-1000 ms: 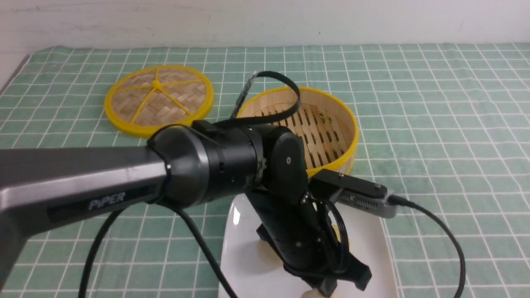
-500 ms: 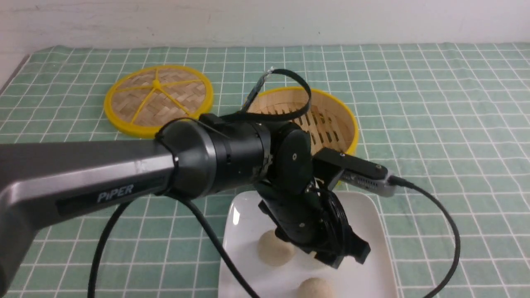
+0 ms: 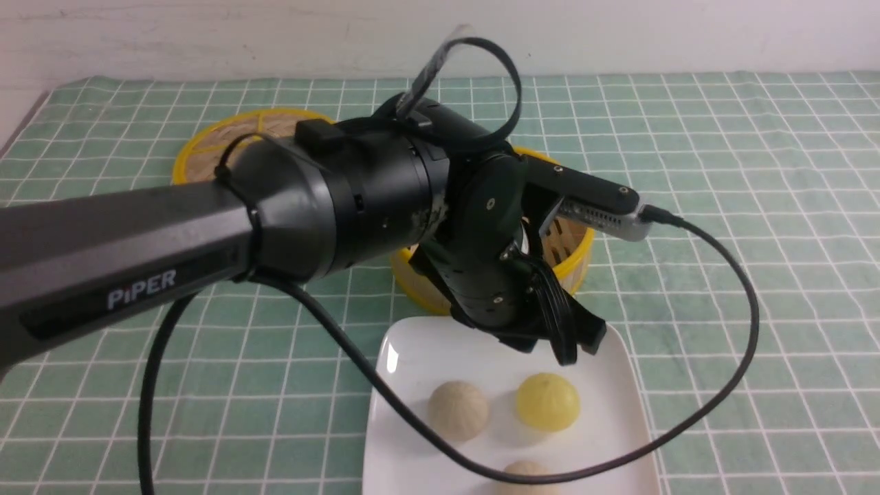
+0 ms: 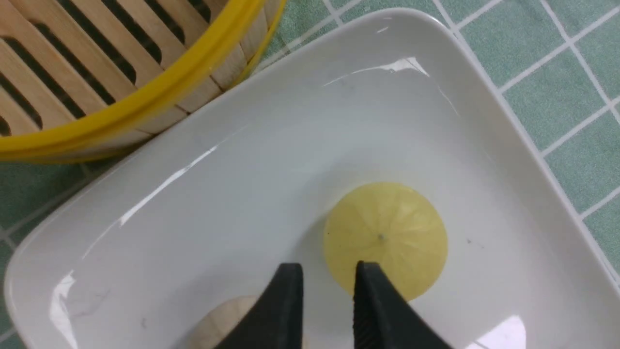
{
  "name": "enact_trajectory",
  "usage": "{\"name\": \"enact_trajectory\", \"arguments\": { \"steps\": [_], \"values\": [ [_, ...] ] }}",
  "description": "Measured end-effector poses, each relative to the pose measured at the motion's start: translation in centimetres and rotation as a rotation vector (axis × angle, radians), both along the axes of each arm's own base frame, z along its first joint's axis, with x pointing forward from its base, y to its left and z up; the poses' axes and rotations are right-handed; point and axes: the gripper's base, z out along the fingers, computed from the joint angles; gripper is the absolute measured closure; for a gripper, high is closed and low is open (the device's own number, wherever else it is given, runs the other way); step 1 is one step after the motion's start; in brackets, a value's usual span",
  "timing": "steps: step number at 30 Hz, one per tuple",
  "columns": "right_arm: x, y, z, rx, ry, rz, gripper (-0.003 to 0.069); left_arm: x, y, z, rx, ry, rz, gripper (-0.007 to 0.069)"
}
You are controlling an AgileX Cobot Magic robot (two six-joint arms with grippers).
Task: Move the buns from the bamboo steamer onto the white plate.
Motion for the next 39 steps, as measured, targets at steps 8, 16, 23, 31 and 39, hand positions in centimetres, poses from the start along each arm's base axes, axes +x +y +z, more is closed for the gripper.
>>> {"name": "enact_trajectory", "arguments": {
  "steps": [8, 16, 23, 31, 39],
  "values": [
    [-1.9, -1.4, -1.4, 0.125, -0.14, -0.009, 0.0672, 0.0, 0.0, 0.0, 0.003, -0.003, 0.0, 0.0623],
    [0.1, 0.2, -4.4, 0.235, -0.289, 0.006, 0.0667, 0.1, 0.2, 0.0, 0.031, -0.02, -0.01, 0.0623],
    [0.3, 0.4, -4.0, 0.268, -0.351, 0.011, 0.0665, 0.1, 0.3, 0.0, 0.038, -0.015, -0.01, 0.0623],
    [0.1, 0.6, -4.1, 0.246, -0.354, 0.055, 0.0664, 0.1, 0.3, 0.0, 0.039, -0.016, -0.01, 0.0614],
    [0.1, 0.6, -4.0, 0.255, -0.358, 0.058, 0.0659, 0.1, 0.3, 0.0, 0.039, -0.016, -0.01, 0.0607]
  ]
}}
